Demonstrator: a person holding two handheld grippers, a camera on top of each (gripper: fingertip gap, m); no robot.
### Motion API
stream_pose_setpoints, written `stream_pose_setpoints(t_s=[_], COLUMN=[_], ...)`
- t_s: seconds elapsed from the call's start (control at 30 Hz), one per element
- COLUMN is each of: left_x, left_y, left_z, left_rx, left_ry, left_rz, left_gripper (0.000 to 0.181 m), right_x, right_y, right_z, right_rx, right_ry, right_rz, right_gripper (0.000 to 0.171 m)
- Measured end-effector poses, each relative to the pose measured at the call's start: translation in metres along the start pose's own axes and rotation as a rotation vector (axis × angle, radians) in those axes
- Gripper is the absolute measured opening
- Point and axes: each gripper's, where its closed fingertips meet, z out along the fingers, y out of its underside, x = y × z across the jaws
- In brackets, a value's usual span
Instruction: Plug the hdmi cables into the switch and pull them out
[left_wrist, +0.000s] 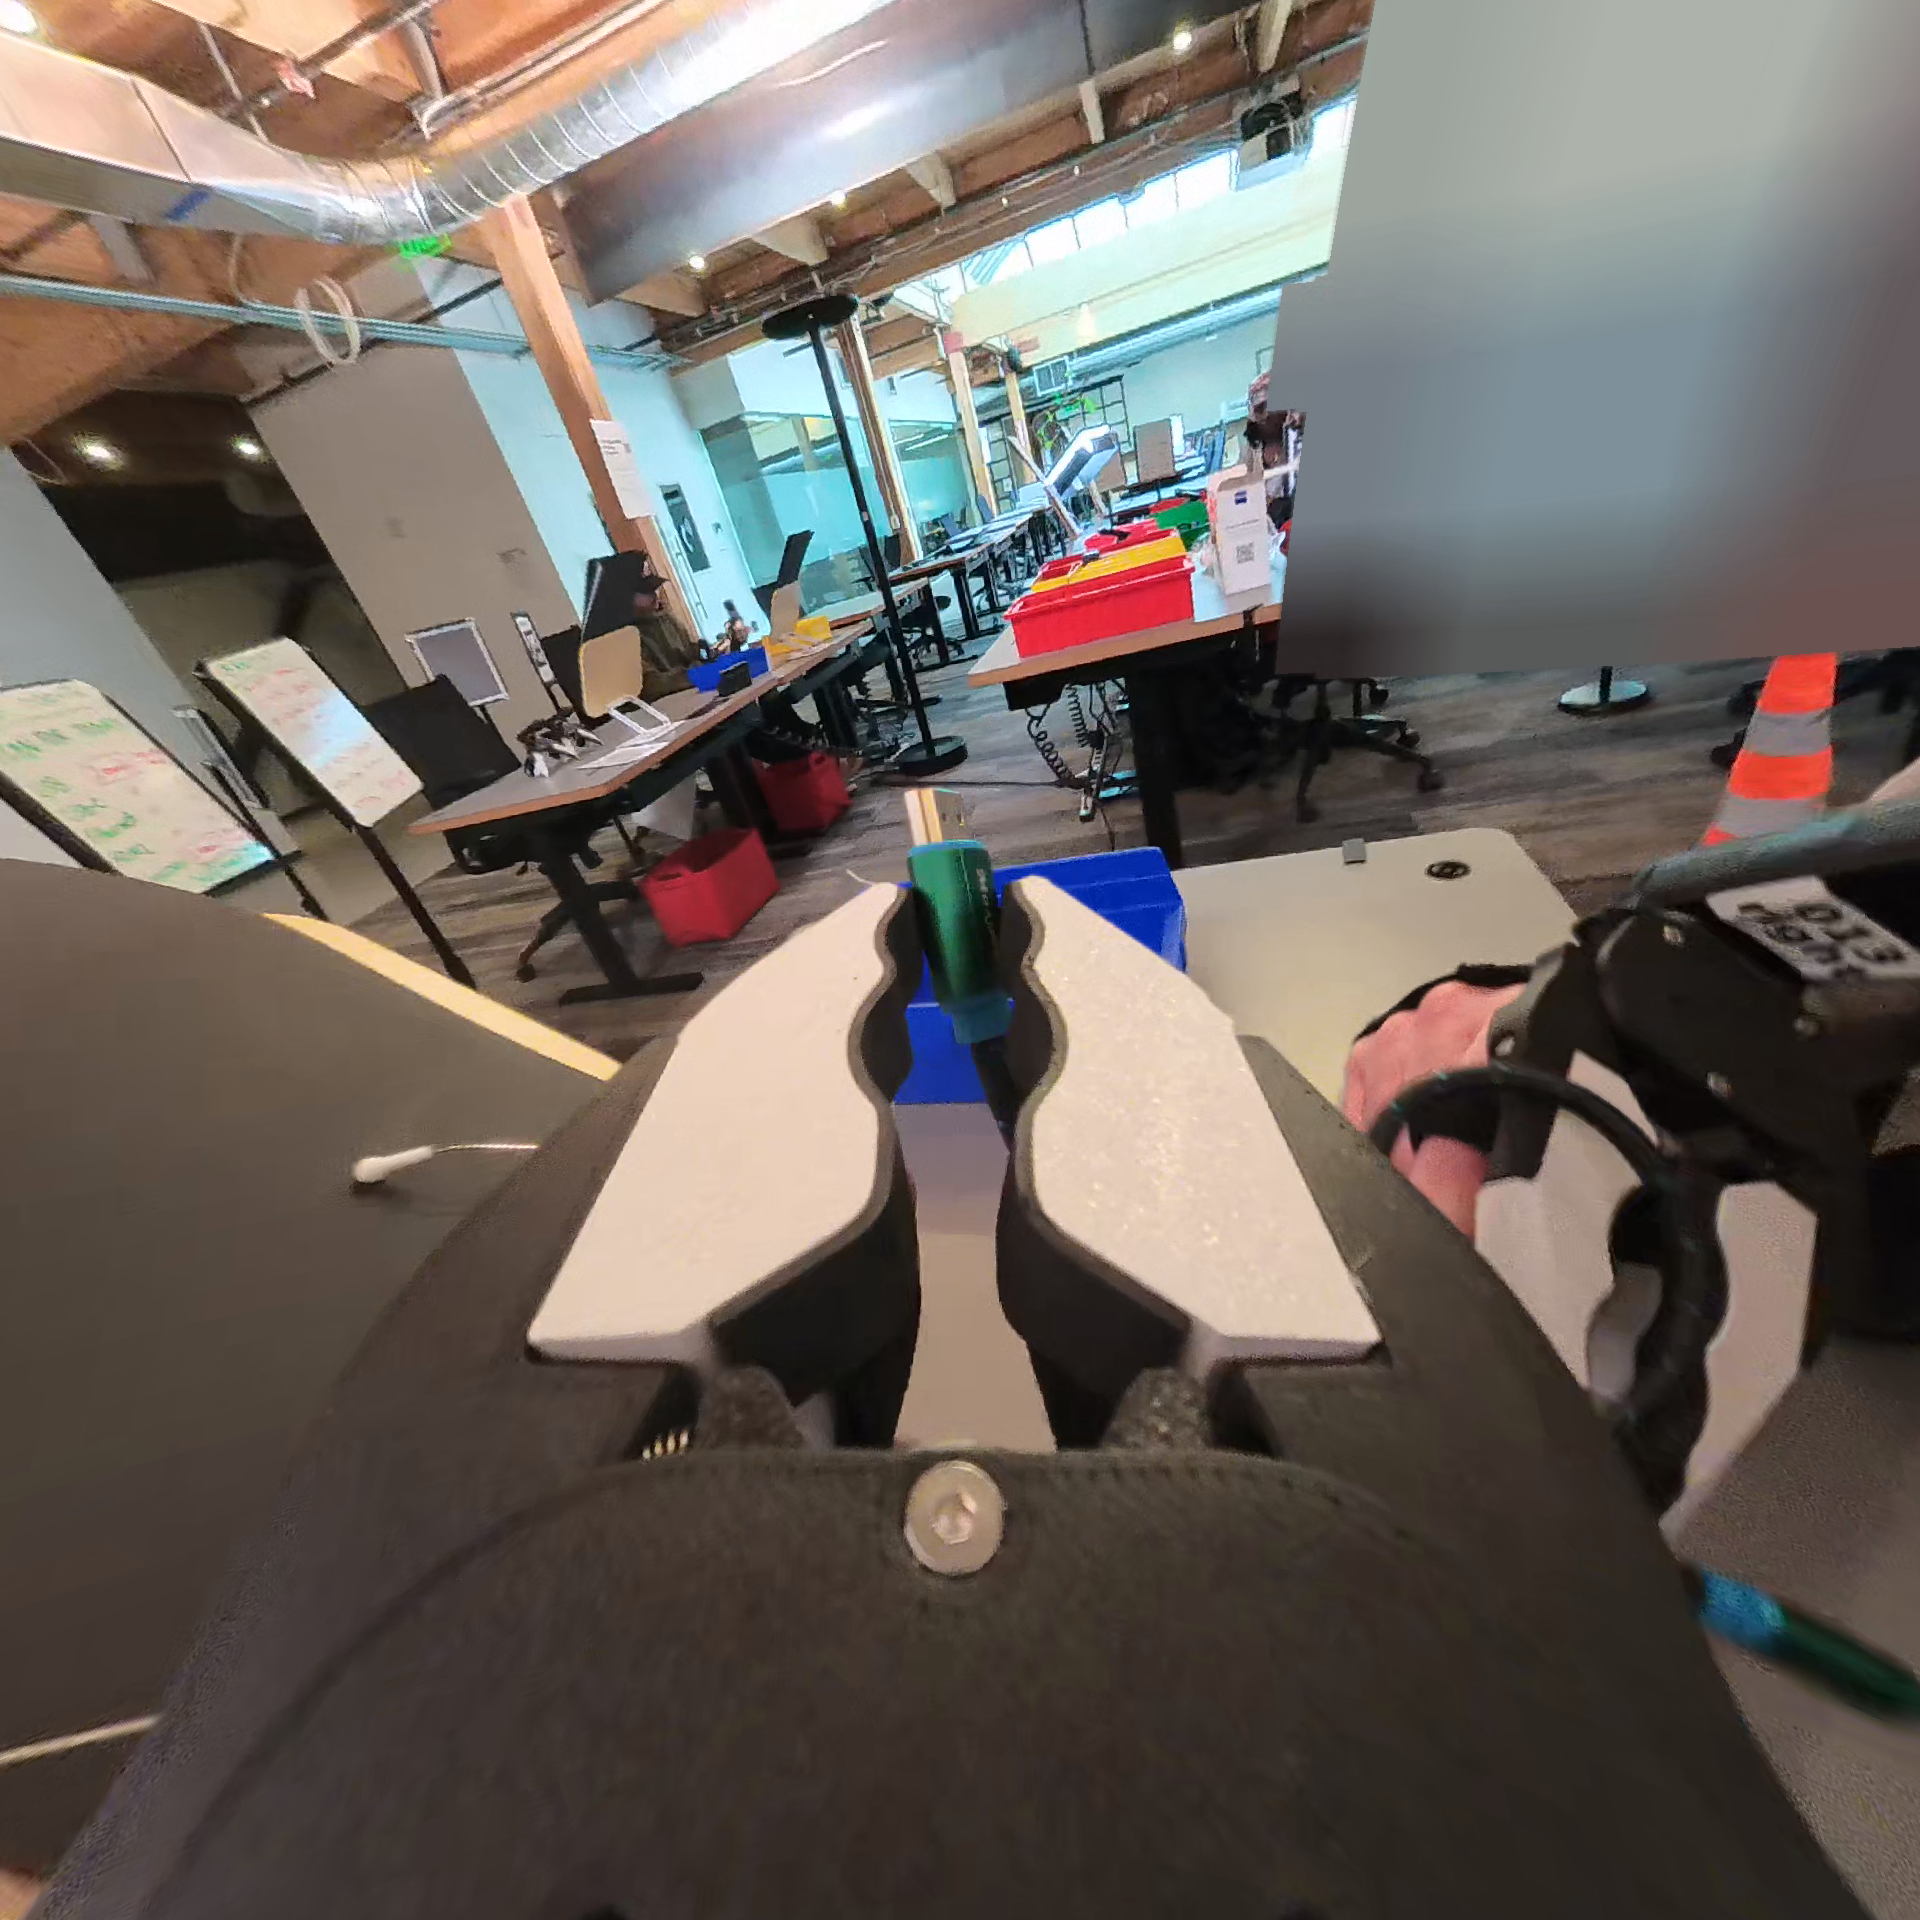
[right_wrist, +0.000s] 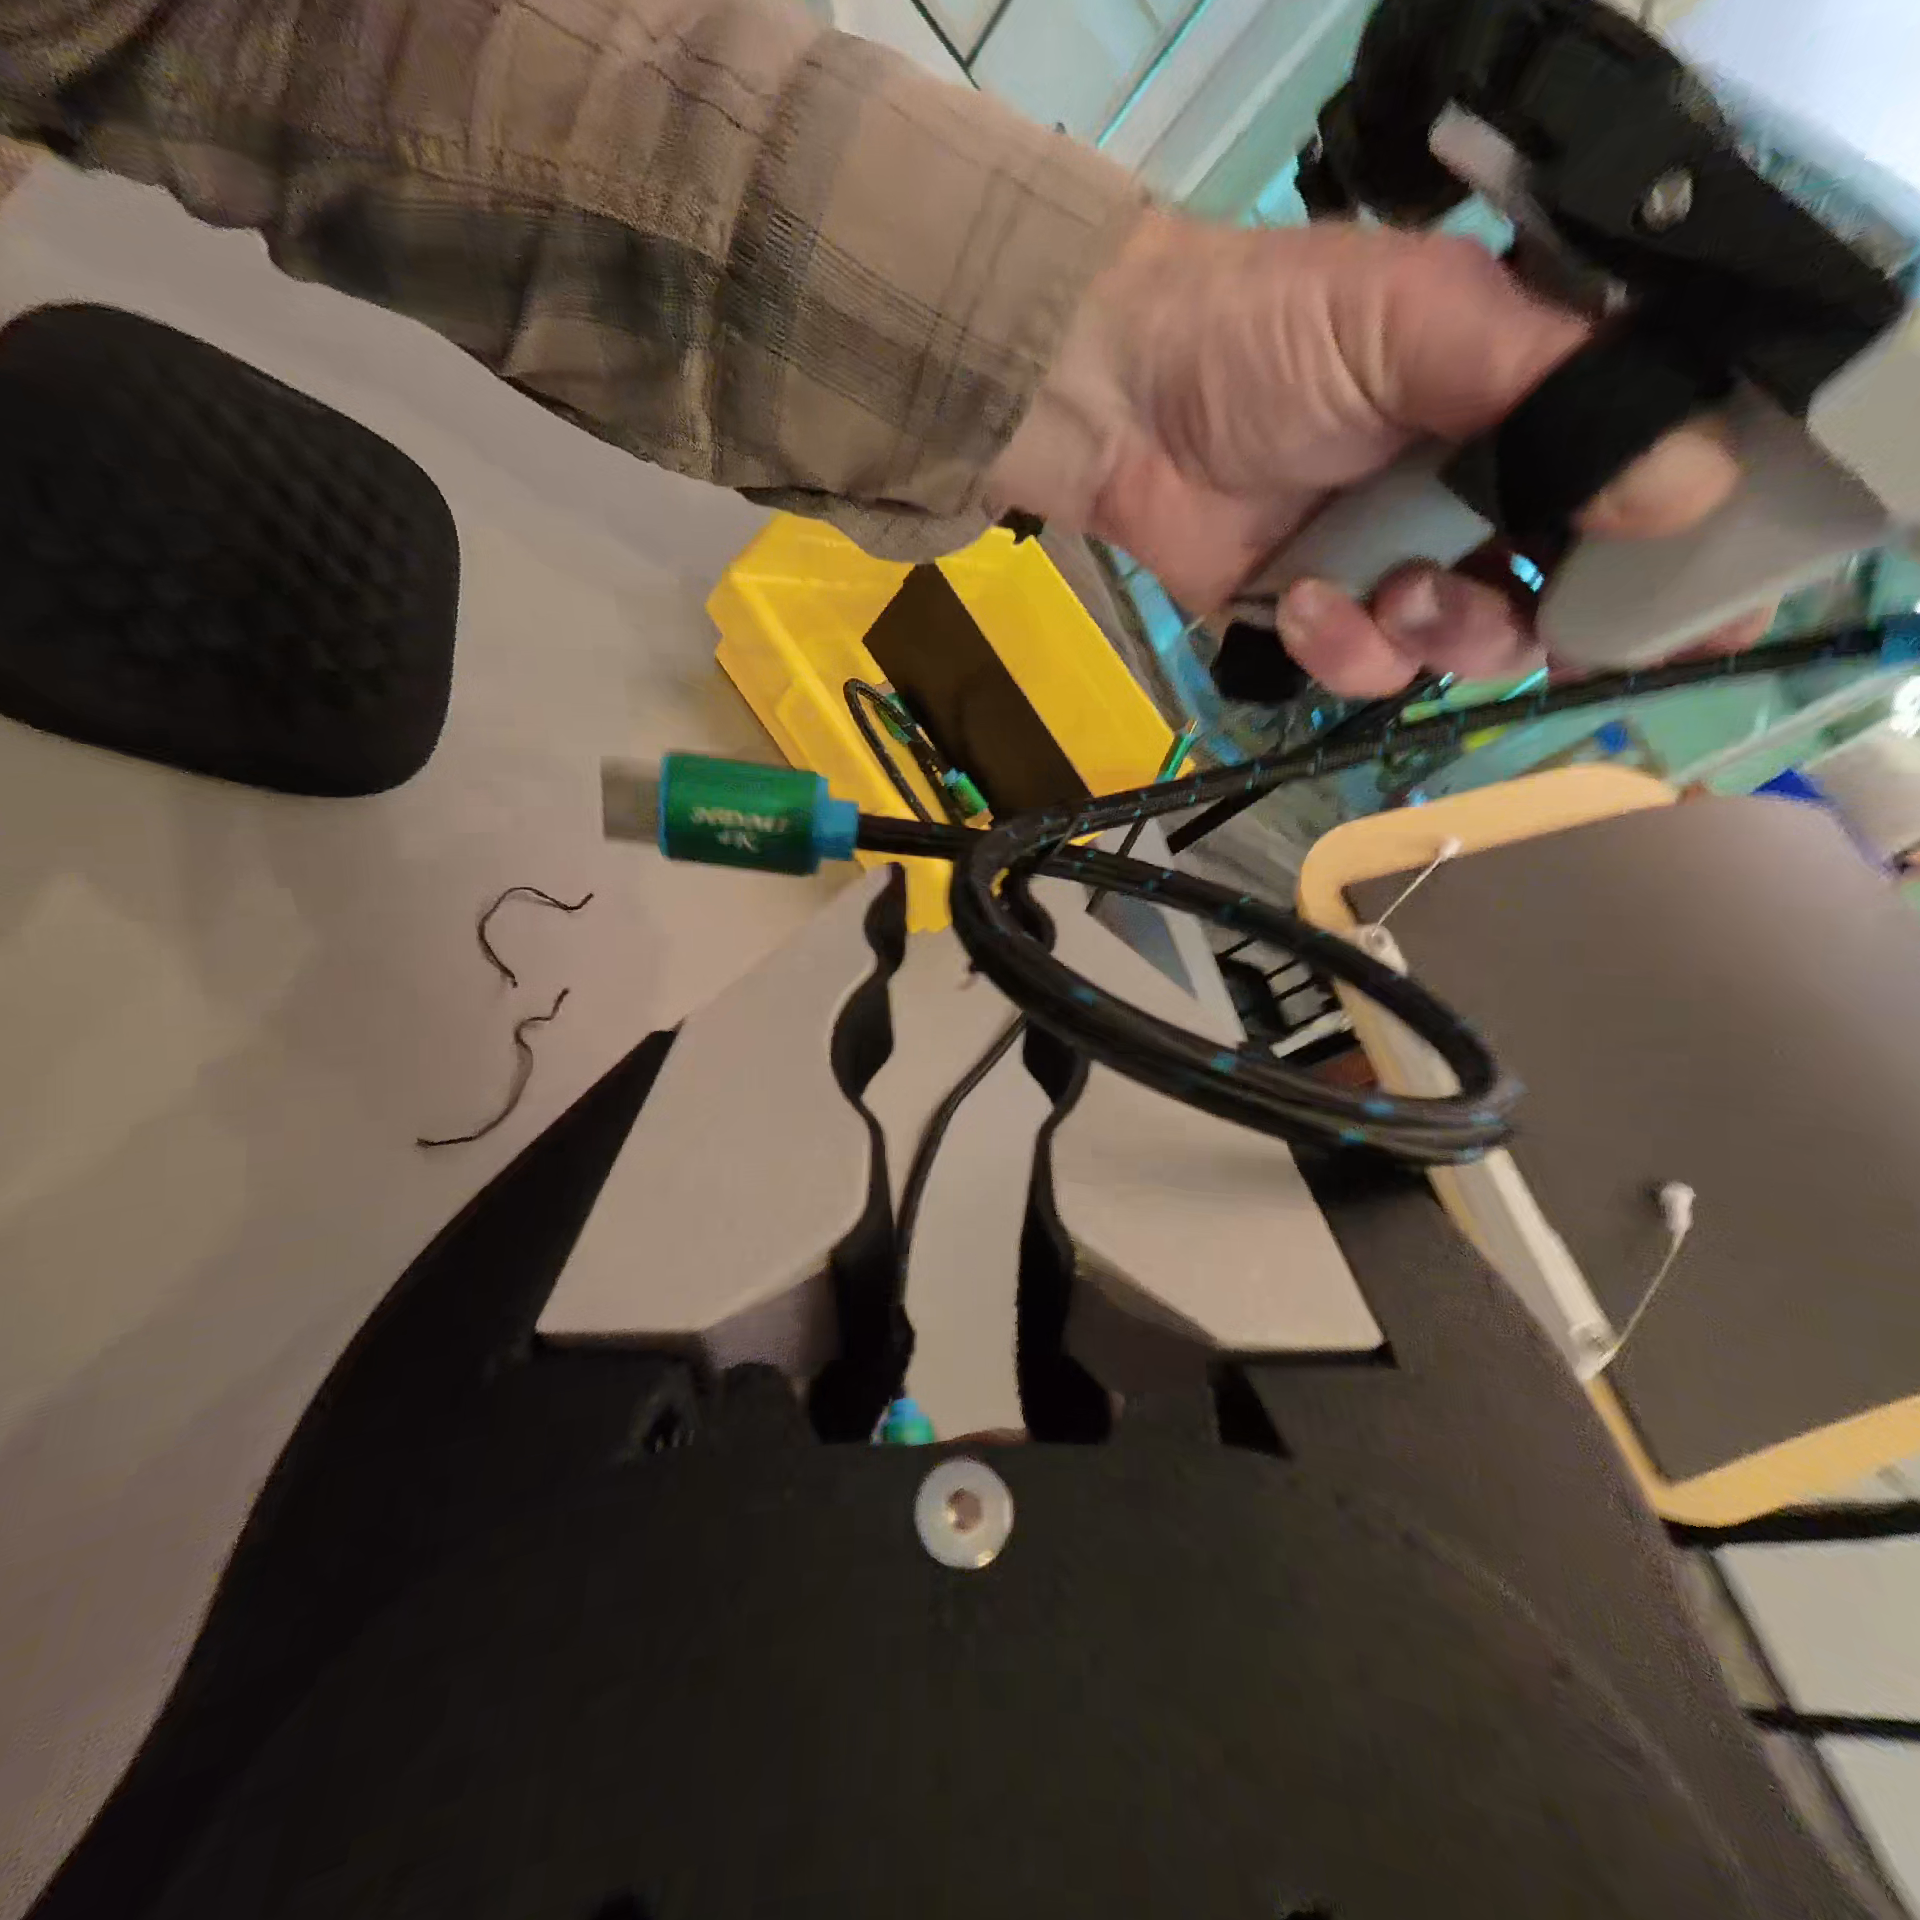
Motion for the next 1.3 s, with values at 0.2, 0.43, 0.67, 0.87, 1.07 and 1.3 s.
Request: stream_pose_setpoints(t_s=[0.2,0.43,0.67,0.87,1.07,1.3], left_x=[-0.001,0.005,0.038,0.046,0.047,0.051], left_y=[0.019,0.053,0.062,0.062,0.063,0.057], left_z=[-0.017,-0.020,0.007,0.019,0.027,0.029], left_rx=[-0.159,-0.345,-0.476,-0.543,-0.518,-0.453], left_ry=[-0.046,-0.196,-0.292,-0.385,-0.438,-0.404], left_rz=[0.196,0.439,0.874,1.208,1.382,1.372], left_gripper=[0.014,0.013,0.014,0.013,0.013,0.013], right_x=[0.006,0.032,0.112,0.103,0.097,0.099], right_y=[0.030,0.025,-0.003,0.001,0.003,0.003], right_z=[-0.014,-0.058,-0.063,-0.040,-0.033,-0.035], right_rx=[-0.213,-0.120,0.096,0.098,0.231,0.327], right_ry=[0.046,0.051,0.170,0.027,-0.074,-0.058], right_rz=[0.141,0.390,0.440,0.619,0.867,0.838], right_gripper=[0.062,0.049,0.031,0.043,0.034,0.018])
